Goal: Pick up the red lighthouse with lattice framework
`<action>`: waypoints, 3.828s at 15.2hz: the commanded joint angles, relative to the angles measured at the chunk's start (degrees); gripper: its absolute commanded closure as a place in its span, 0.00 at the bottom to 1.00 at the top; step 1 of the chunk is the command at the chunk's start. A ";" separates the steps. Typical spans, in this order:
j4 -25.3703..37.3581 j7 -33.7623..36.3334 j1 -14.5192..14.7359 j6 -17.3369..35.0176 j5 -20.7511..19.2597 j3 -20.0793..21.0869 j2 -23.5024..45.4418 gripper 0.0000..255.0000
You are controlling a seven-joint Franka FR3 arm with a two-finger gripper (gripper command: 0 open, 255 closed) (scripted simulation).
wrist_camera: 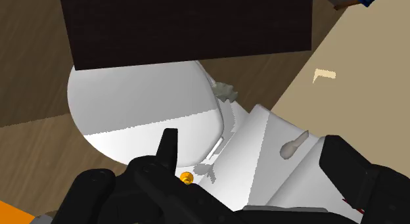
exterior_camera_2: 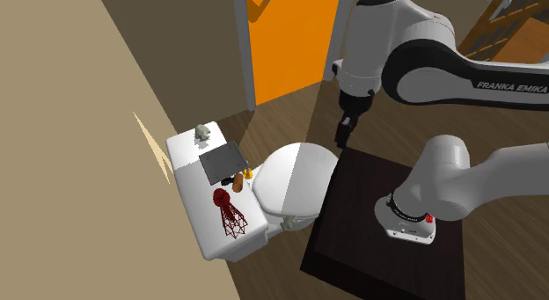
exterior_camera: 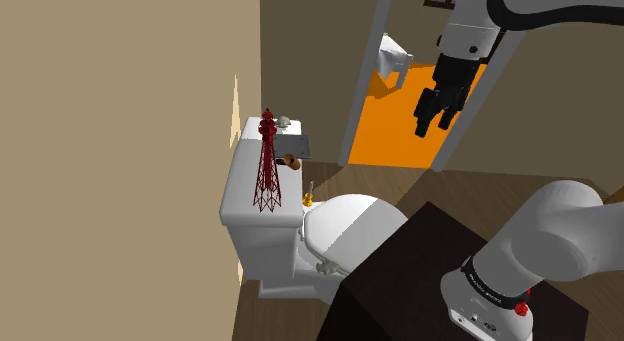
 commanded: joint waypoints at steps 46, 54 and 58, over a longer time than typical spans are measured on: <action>30.45 51.66 -1.53 32.13 -11.53 33.02 42.06 1.00; 34.05 51.01 -1.51 28.27 -11.04 32.99 41.71 1.00; 37.15 50.61 -1.51 25.22 -10.88 32.99 41.73 1.00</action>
